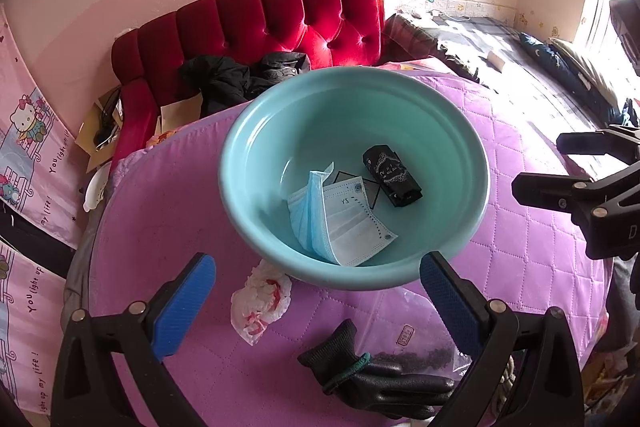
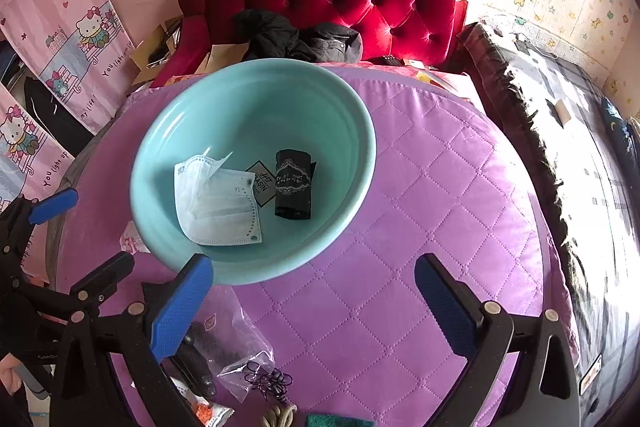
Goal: Organize soft objects
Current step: 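Withdraw both tools from the basin toward the remaining items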
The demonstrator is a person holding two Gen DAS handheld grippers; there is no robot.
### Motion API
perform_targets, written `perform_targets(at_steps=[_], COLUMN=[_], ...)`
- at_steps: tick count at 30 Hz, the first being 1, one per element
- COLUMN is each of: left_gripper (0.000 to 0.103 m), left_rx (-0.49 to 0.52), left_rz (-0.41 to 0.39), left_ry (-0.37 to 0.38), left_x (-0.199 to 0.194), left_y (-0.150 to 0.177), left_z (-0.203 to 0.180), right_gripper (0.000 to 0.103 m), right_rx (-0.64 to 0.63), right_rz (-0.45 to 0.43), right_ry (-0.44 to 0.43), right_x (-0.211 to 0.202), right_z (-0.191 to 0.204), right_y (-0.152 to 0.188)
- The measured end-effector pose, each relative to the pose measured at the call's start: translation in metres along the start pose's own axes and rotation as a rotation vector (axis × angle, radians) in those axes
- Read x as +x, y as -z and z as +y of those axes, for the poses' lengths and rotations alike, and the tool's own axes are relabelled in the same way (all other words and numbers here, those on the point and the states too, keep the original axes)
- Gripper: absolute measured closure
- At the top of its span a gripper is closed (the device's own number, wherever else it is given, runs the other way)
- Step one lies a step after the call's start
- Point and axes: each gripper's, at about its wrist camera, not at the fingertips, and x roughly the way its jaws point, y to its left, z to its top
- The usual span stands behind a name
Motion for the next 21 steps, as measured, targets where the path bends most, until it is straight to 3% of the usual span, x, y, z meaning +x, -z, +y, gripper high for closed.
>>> perform_targets(at_steps=[21], left_gripper=[0.000], left_rx=[-0.015], left_rz=[0.019], left_ry=[0.015], left_x=[-0.060], left_y=[0.087], left_z=[-0.023], right_gripper=[0.000], right_rx=[-0.034], right_rz=[-0.031], right_ry=[0.014], right_x=[-0.049], right_z=[-0.008], right_y=[0.095])
